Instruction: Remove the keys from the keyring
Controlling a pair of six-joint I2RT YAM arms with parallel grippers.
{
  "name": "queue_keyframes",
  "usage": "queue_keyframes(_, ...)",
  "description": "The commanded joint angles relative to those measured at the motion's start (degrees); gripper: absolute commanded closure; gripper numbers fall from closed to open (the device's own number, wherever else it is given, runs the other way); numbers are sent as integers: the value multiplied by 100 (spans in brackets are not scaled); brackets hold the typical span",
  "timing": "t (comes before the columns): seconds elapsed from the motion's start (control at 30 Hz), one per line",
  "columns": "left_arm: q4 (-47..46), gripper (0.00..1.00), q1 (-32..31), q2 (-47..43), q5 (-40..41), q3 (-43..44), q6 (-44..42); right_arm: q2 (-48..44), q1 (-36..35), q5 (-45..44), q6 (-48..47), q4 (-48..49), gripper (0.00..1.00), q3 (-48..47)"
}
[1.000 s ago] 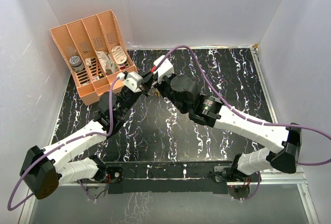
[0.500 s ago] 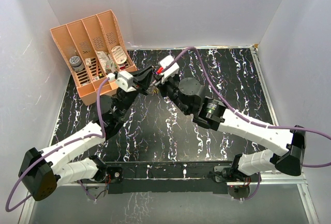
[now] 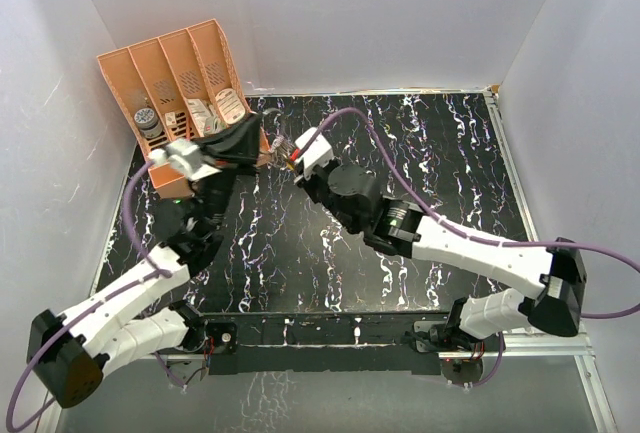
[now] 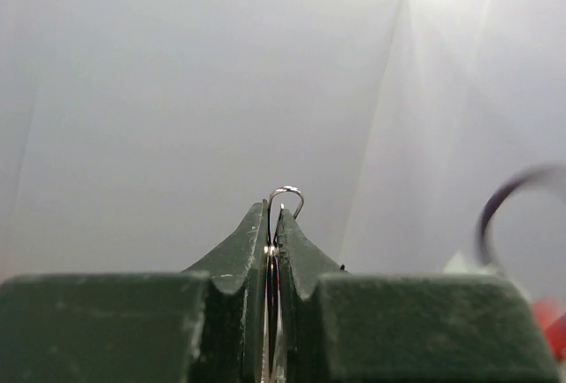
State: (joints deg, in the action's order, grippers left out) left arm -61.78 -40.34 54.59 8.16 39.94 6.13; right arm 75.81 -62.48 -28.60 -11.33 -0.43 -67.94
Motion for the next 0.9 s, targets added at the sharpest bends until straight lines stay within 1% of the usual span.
queue_keyframes(0.0, -1227, 100, 71, -544, 237, 295, 332, 174, 161, -74, -67, -515, 100, 202)
queue_keyframes(0.1, -1211, 100, 70, -635, 168, 314, 289, 135, 299, -37, 28, -479, 100, 282)
queue_keyframes(0.27, -786, 100, 69, -764, 315, 278, 66, -36, 386, -153, 22, -362, 100, 352)
queue_keyframes(0.37, -401, 100, 66, -879, 453, 144, 50, -6, 638, -192, 116, -380, 100, 348)
queue_keyframes(0.43, -234, 100, 68, -949, 472, 29, 95, 79, 1046, 18, 336, -489, 100, 343)
queue_keyframes(0.5, -49, 100, 70, -998, 451, -2, 120, 167, 1748, 425, 672, -559, 100, 402)
queue_keyframes(0.57, 181, 100, 70, -1019, 413, 1, 166, 272, 2284, 661, 1047, -540, 100, 521)
queue_keyframes(0.73, 395, 100, 71, -965, 299, -3, 281, 837, 3030, 771, 1863, -560, 100, 695)
queue_keyframes(0.87, 488, 100, 73, -923, 272, -17, 346, 1185, 3595, 1460, 2465, -452, 100, 1049)
